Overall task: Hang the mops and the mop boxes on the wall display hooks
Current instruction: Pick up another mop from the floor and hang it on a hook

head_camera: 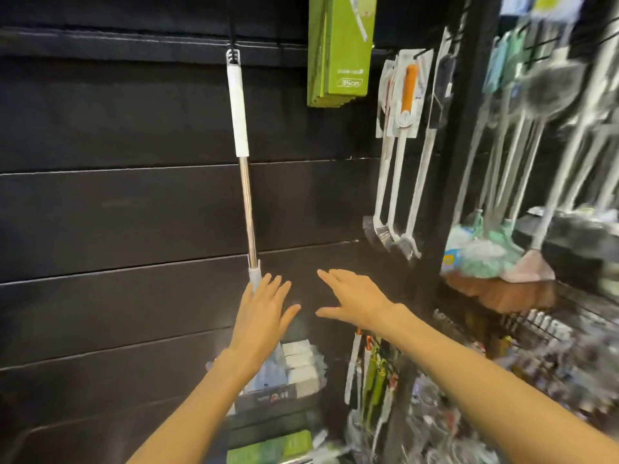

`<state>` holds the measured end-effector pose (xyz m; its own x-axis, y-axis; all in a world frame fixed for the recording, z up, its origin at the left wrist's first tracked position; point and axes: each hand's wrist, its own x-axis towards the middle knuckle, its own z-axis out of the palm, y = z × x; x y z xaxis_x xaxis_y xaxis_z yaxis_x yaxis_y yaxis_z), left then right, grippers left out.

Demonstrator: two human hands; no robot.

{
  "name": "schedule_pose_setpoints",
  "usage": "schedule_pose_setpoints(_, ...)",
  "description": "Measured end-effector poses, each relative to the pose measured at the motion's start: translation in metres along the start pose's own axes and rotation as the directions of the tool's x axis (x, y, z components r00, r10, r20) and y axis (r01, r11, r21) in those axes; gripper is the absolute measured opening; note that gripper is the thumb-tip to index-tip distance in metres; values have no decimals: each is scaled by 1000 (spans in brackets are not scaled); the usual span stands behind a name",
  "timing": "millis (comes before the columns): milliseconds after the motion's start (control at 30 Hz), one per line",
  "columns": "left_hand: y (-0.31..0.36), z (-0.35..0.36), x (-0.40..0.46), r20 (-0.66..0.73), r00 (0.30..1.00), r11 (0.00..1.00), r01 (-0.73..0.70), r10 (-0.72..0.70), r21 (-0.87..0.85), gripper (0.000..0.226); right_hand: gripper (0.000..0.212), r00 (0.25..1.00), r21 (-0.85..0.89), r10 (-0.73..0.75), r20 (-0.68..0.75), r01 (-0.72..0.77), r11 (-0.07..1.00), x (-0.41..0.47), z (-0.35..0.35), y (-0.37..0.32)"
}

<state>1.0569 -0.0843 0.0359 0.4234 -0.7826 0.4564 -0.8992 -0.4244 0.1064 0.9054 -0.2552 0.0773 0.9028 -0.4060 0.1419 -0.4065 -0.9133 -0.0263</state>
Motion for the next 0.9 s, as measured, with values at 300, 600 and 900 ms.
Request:
schedule_pose_setpoints(300, 137, 80, -93, 260, 930, 965, -240, 259, -102, 64, 95, 958, -61, 166, 233, -156, 986, -195, 78, 79)
schedule_pose_setpoints(600, 335, 120, -91, 290, 789, 839, -481, 541, -256, 76, 97, 795, -65, 539, 278, -544, 836, -371, 67, 197)
schedule_pose_setpoints(900, 580, 170, -85, 307, 646, 712, -589, 699, -382, 113, 123, 587, -90, 772, 243, -779, 621, -549, 46, 343)
